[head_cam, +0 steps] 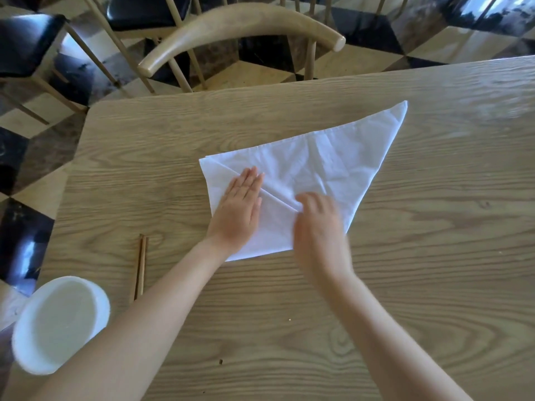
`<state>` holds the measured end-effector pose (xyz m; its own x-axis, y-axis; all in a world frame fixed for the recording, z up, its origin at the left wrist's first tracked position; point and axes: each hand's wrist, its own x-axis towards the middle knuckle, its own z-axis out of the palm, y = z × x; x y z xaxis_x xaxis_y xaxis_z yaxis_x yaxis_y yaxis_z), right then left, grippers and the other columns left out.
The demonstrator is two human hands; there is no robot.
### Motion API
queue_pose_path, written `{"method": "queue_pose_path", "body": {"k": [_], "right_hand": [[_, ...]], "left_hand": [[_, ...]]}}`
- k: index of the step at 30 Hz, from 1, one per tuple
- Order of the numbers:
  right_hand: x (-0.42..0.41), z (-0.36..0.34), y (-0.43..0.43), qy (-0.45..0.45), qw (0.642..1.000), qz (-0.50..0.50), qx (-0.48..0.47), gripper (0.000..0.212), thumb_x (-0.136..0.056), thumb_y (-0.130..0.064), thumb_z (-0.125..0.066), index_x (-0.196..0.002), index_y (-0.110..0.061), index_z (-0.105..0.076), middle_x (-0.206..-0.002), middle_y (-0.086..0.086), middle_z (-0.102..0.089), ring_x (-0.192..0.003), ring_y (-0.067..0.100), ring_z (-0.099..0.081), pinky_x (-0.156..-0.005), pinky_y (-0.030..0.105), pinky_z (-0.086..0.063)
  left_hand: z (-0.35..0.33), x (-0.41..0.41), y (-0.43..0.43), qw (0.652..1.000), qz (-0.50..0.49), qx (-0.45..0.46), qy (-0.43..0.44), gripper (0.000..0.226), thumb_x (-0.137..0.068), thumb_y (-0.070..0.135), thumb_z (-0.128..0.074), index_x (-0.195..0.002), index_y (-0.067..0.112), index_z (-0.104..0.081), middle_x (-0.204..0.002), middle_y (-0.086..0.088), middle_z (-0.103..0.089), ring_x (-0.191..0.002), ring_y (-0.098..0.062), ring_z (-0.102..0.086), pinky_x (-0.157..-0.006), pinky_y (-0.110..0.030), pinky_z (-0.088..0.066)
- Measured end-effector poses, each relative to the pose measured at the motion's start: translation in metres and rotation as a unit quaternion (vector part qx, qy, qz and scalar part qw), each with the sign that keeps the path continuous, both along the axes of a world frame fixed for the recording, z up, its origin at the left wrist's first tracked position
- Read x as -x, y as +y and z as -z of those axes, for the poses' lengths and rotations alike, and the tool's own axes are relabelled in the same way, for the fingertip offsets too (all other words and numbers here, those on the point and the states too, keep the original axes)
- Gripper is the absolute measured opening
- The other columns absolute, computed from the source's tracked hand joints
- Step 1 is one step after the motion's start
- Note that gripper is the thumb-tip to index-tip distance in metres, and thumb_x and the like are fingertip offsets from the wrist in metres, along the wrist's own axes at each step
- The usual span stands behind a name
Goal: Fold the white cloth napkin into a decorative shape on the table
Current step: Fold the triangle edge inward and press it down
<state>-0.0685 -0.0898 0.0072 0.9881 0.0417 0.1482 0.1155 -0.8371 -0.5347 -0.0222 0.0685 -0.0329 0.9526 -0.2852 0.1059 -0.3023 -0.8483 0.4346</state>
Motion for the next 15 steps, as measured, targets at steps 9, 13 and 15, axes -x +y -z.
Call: {"method": "queue_pose_path", "body": {"k": [9,13,15], "right_hand": [[-0.004,0.049,0.056,0.054,0.993,-0.05,0.092,0.056,-0.097,-0.037,-0.024,-0.146,-0.011,-0.019,-0.156,0.007,-0.016,-0.145,0.02,-0.005,-0.119,0.036,0.003],[0.008,0.05,0.029,0.074,0.991,-0.009,0.109,0.063,-0.095,-0.044,-0.031,-0.147,-0.011,-0.016,-0.157,0.005,-0.014,-0.145,0.018,-0.007,-0.118,0.034,0.001],[0.013,0.05,0.015,0.091,0.989,0.01,0.114,0.064,-0.095,-0.044,-0.031,-0.147,-0.013,-0.011,-0.157,0.004,-0.01,-0.145,0.018,-0.004,-0.117,0.033,0.004]], "left_hand": [[0.013,-0.011,0.03,0.989,-0.039,-0.143,0.002,0.053,-0.099,0.033,-0.028,-0.146,0.013,-0.014,-0.156,-0.003,-0.011,-0.144,-0.015,-0.006,-0.118,-0.039,-0.004],[0.016,-0.015,0.035,0.984,-0.07,-0.162,0.032,0.064,-0.094,0.049,-0.024,-0.147,0.019,-0.004,-0.158,0.002,-0.001,-0.143,-0.01,0.004,-0.118,-0.038,0.003],[0.017,-0.016,0.038,0.982,-0.079,-0.167,0.037,0.067,-0.092,0.053,-0.021,-0.147,0.021,-0.002,-0.158,0.004,0.001,-0.141,-0.006,0.008,-0.117,-0.036,0.006]]}}
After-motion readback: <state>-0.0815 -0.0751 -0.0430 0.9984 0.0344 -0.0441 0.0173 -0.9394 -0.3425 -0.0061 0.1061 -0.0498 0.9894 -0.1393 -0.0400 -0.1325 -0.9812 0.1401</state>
